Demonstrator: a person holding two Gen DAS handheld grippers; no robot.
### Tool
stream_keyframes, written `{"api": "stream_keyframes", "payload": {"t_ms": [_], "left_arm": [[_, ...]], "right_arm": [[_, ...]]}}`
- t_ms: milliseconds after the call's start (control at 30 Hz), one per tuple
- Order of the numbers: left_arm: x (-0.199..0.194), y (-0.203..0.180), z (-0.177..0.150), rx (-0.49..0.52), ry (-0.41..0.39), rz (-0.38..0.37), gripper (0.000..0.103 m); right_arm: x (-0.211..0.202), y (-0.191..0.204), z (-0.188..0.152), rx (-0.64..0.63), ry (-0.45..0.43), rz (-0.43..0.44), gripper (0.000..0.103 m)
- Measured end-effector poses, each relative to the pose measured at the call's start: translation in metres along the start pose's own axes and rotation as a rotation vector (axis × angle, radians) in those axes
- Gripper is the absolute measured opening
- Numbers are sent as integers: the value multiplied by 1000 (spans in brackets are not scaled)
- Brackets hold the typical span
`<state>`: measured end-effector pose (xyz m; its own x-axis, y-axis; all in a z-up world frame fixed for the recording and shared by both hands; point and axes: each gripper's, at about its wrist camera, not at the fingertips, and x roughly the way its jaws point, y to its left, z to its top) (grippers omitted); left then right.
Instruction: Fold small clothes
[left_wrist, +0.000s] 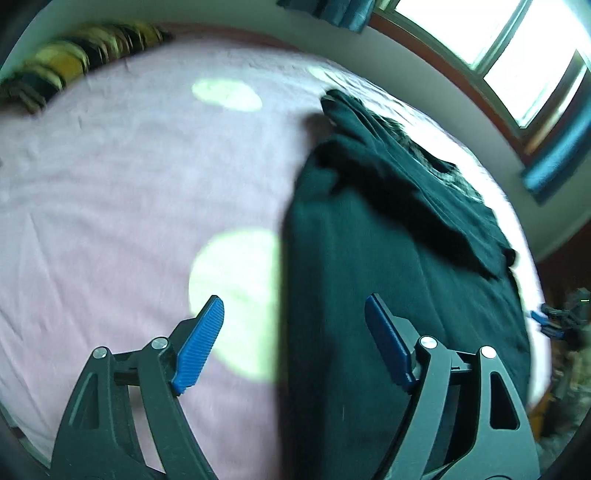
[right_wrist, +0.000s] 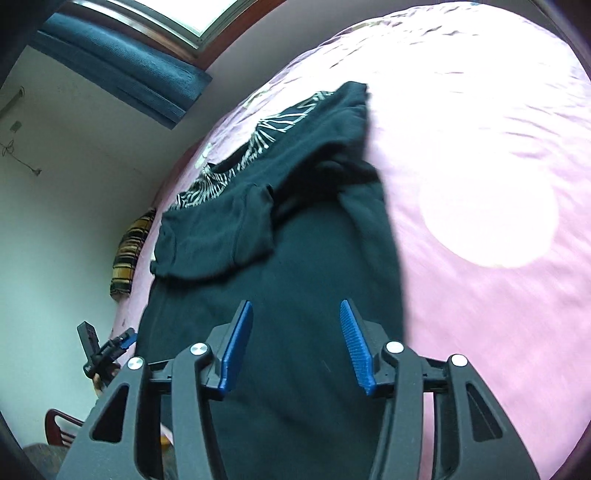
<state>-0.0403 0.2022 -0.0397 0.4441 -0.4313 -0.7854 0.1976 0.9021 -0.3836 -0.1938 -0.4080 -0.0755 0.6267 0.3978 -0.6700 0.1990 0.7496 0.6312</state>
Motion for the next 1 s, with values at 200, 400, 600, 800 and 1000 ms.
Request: {"api": "stream_keyframes", "payload": {"t_ms": [200, 400, 600, 800, 1000], "left_arm": [[-16, 19, -27, -27, 67, -184, 78], [-20, 12, -55, -4, 137, -306, 78], [-19, 3, -72, -17, 167, -364, 76], [-20, -4, -86, -20, 195, -424, 76], [-7, -3, -80, -79, 204, -435, 50]], "right_arm": [[-25, -34, -32, 66, 22, 67, 56], [-40, -49, -52, 111, 22, 141, 56], [-36, -54, -69, 101, 91, 178, 61], [-28, -39, -90, 20, 164, 246, 66], [-23, -35, -90, 26, 164, 282, 66]]}}
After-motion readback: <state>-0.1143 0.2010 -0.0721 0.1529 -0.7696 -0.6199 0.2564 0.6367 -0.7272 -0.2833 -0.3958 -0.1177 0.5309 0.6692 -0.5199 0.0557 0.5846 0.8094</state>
